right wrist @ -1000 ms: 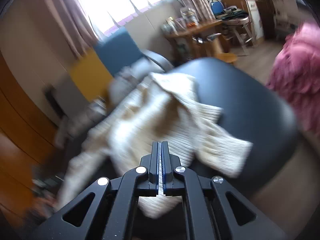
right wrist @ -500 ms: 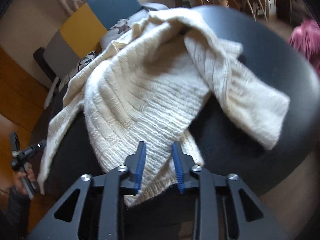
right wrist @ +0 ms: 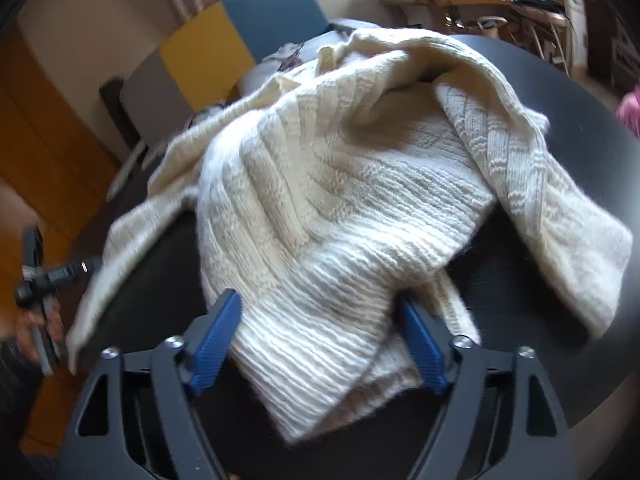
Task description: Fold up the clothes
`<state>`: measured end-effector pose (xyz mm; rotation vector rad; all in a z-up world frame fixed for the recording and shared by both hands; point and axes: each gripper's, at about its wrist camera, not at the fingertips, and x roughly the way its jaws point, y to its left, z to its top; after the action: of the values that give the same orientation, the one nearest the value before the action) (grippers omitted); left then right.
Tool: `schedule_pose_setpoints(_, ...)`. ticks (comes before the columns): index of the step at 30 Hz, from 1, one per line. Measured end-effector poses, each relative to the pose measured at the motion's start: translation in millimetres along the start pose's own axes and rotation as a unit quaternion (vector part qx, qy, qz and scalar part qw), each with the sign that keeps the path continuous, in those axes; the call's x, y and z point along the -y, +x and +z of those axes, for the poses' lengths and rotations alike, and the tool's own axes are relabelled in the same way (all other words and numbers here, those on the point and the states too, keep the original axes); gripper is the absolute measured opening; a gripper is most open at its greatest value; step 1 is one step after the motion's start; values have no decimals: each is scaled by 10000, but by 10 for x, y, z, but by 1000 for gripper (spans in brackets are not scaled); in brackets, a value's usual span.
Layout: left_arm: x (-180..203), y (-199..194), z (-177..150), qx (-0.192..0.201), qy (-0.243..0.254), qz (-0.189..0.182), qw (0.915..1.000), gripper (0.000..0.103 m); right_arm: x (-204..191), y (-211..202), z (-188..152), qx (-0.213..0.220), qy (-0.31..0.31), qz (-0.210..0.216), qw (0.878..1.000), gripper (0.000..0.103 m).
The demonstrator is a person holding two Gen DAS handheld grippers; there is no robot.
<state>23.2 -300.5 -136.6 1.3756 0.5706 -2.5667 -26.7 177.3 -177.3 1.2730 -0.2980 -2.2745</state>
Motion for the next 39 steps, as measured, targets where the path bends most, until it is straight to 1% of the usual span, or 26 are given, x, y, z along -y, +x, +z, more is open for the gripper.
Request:
schedule_pose_setpoints(1, 12, -7, -7, 17, 52, 16, 10000, 9, 5, 4, 15, -15, 53, -9, 10000, 86)
schedule_pose_setpoints(2, 24, -15, -14, 35, 103, 33, 9999, 9, -16, 14, 27, -90, -22, -86, 9999, 86)
schedule_pose_setpoints(5, 62, -65, -57, 128, 274, 52, 9995, 9, -139, 81, 91, -419, -480, -445, 9970, 86)
schedule_pose_setpoints(7, 56, -74, -75, 129, 331, 36, 9994, 9, -236, 116, 93, -579, -831, -755, 9920, 82)
schedule_pose_setpoints(8, 53, -78, -84, 129, 359, 28, 9993, 10, -274, 117, 81, -602, -988, -874, 9894, 73)
schedule_pose_setpoints(9, 49, -83, -93, 129, 387, 20, 9992, 11, -305, 108, 70, -592, -1123, -948, 9874, 59)
schedule_pose_setpoints(10, 37, -83, -103, 124, 414, 17, 9991, 15, -332, 92, 65, -574, -1212, -989, 9860, 48)
schedule_pose_setpoints(11, 24, -81, -112, 104, 476, -31, 9988, 15, -353, 69, 64, -547, -1259, -1000, 9855, 27)
schedule_pose_setpoints(12, 10, -78, -120, 83, 541, -82, 9985, 16, -367, 48, 66, -532, -1306, -1018, 9848, 19)
schedule_pose_setpoints(13, -4, -76, -129, 62, 606, -134, 9981, 19, -376, 29, 70, -529, -1354, -1042, 9839, 19)
schedule_pose_setpoints(15, 19, -63, -149, 76, 804, -98, 9967, 19, -401, -12, 113, -514, -1374, -1040, 9837, 18)
schedule_pose_setpoints(17, 111, -38, -194, 114, 1111, 41, 9937, 22, -428, -54, 168, -496, -1370, -1021, 9840, 17)
schedule_pose_setpoints(20, 253, -1, -264, 173, 1575, 257, 9870, 23, -535, -105, 245, -344, -1349, -945, 9857, 16)
schedule_pose_setpoints(22, 348, 24, -310, 212, 1882, 400, 9811, 23, -585, -188, 331, -189, -1279, -851, 9879, 16)
schedule_pose_setpoints(25, 491, 61, -379, 270, 2339, 614, 9700, 24, -613, -391, 495, 118, -1141, -726, 9907, 15)
schedule_pose_setpoints(26, 538, 73, -403, 289, 2490, 685, 9657, 21, -590, -471, 562, 238, -1067, -714, 9914, 14)
schedule_pose_setpoints(28, 633, 98, -449, 327, 2789, 826, 9562, 12, -508, -618, 701, 473, -878, -733, 9923, 12)
schedule_pose_setpoints(31, 566, 75, -449, 275, 2816, 902, 9549, 9, -323, -806, 874, 783, -551, -787, 9923, 10)
schedule_pose_setpoints(33, 517, 59, -448, 238, 2825, 950, 9542, 8, -236, -883, 949, 879, -444, -829, 9917, 10)
schedule_pose_setpoints(36, 444, 34, -446, 183, 2839, 1022, 9532, 8, -141, -911, 1012, 891, -423, -1016, 9899, 10)
schedule_pose_setpoints(39, 371, 10, -444, 128, 2853, 1093, 9521, 8, -2, -769, 1049, 662, -329, -1218, 9898, 10)
